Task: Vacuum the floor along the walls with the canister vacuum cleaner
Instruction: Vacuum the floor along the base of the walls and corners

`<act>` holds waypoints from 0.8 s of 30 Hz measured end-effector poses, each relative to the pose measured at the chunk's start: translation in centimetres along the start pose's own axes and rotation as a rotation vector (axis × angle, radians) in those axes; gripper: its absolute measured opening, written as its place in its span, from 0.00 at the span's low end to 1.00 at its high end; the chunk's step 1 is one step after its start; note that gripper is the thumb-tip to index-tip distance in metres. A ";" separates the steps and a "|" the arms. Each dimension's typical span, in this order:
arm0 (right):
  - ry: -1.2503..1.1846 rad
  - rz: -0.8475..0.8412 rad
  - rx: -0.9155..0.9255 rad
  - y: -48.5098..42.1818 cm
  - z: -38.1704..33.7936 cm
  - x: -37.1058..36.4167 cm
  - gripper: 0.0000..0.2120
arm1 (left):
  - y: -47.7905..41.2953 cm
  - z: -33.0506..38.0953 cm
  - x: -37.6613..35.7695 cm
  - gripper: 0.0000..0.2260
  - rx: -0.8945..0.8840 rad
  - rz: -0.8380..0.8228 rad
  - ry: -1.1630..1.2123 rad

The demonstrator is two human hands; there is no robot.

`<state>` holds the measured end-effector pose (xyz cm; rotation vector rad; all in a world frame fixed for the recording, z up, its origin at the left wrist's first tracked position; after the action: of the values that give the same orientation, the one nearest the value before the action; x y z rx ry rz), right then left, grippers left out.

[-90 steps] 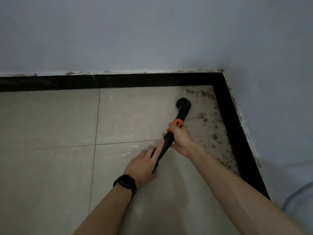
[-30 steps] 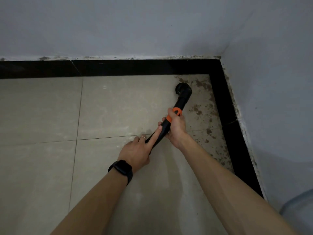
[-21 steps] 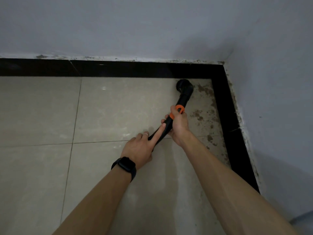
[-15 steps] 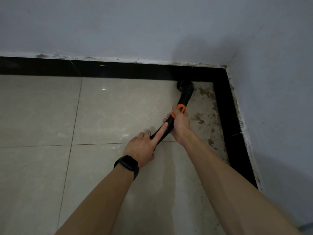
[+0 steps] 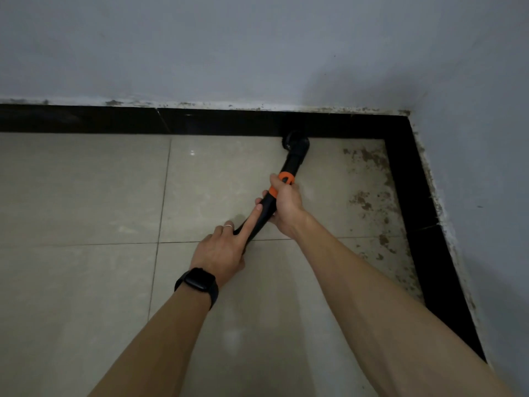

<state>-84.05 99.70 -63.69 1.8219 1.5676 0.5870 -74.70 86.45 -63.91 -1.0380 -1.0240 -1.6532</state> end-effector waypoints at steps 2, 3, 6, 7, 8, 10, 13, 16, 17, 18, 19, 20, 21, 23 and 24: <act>0.021 -0.029 -0.009 0.4 0.4 -2.1 0.23 | 1.1 -1.7 0.6 0.50 0.034 0.010 0.000; 0.035 -0.045 -0.017 0.7 0.7 -3.1 0.22 | 1.8 -2.6 0.8 0.50 0.053 0.014 0.007; 0.088 -0.102 -0.043 1.6 1.4 -5.7 0.22 | 3.7 -4.4 1.1 0.52 0.094 0.014 0.057; 0.108 -0.118 -0.048 2.0 1.6 -6.3 0.22 | 4.2 -4.8 1.2 0.52 0.106 0.005 0.075; 0.122 -0.130 -0.049 2.3 1.7 -6.7 0.22 | 4.7 -5.0 1.2 0.52 0.112 -0.002 0.089; 0.141 -0.127 -0.040 2.7 2.2 -6.9 0.21 | 5.5 -5.1 1.3 0.52 0.101 -0.013 0.109; 0.160 -0.073 -0.028 4.3 3.4 -6.0 0.21 | 6.9 -4.9 1.3 0.51 0.050 -0.046 0.126; 0.099 -0.027 -0.025 6.7 5.4 -3.7 0.22 | 8.7 -4.7 1.5 0.51 -0.056 -0.070 0.085; 0.071 -0.014 -0.030 7.7 6.1 -2.6 0.20 | 9.2 -4.6 1.5 0.51 -0.095 -0.085 0.068; 0.040 -0.001 -0.038 8.8 6.9 -1.6 0.18 | 9.8 -4.3 1.4 0.51 -0.130 -0.097 0.054; 0.017 0.021 -0.046 9.9 7.6 -0.5 0.17 | 10.3 -3.9 1.2 0.51 -0.166 -0.110 0.040; -0.007 0.049 -0.054 11.1 8.3 0.5 0.17 | 10.8 -3.5 1.0 0.52 -0.206 -0.119 0.029; -0.024 0.082 -0.061 12.0 9.0 1.3 0.16 | 11.2 -3.0 0.9 0.53 -0.246 -0.122 0.017; -0.073 0.144 -0.086 13.6 10.3 2.8 0.16 | 12.1 -1.9 0.6 0.57 -0.315 -0.124 -0.016; -0.094 0.175 -0.099 14.1 11.0 3.5 0.18 | 12.5 -1.4 0.5 0.59 -0.336 -0.124 -0.031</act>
<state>-66.02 100.11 -61.26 1.8954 1.3038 0.6380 -63.18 81.90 -61.71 -1.2413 -0.8617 -1.9620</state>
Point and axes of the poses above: each hand's wrist, its own y-axis away from the middle knuckle, its own x-axis out of the back of the hand, z = x × y, the point moved 3 cm from there along -y, towards the middle knuckle, and after that the axes turned 6 degrees about y, right-handed, at the moved point
